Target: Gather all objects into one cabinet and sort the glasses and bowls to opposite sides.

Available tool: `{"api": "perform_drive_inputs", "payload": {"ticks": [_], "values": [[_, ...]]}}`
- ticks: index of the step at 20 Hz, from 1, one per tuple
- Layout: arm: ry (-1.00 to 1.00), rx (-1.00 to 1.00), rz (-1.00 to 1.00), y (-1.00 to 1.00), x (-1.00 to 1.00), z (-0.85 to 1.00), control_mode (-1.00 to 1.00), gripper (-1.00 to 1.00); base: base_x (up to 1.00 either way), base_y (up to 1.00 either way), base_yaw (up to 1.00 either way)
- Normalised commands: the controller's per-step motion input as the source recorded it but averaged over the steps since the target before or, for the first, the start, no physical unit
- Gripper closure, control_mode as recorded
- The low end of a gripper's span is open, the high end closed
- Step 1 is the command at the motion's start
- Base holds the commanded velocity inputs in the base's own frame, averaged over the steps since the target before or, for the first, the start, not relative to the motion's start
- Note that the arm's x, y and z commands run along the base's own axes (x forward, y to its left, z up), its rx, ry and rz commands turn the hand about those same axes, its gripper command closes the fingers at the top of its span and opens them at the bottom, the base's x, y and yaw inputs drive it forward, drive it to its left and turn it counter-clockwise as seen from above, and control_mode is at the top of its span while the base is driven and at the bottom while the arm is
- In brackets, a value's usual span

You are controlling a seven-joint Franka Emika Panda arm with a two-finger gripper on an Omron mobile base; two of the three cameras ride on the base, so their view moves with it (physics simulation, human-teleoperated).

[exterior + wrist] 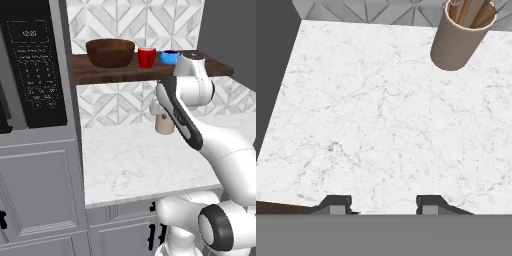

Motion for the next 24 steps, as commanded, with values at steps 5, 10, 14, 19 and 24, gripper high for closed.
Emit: {"api": "perform_drive_inputs", "payload": {"ticks": [5, 10, 14, 19, 24], "values": [[0.0, 0.0, 0.0, 0.0, 0.0, 0.0, 1.0, -1.0, -0.23, 0.0, 0.0], [0.0, 0.0, 0.0, 0.0, 0.0, 0.0, 1.0, -1.0, -1.0, 0.47, 0.0], [0.0, 0.0, 0.0, 0.0, 0.0, 0.0, 1.0, -1.0, -0.94, 0.77, 0.04], [0.0, 0.0, 0.0, 0.0, 0.0, 0.0, 1.0, -1.0, -0.1, 0.74, 0.27], [0.0, 0.0, 0.0, 0.0, 0.0, 0.0, 1.0, -1.0, 0.0, 0.57, 0.38]]}}
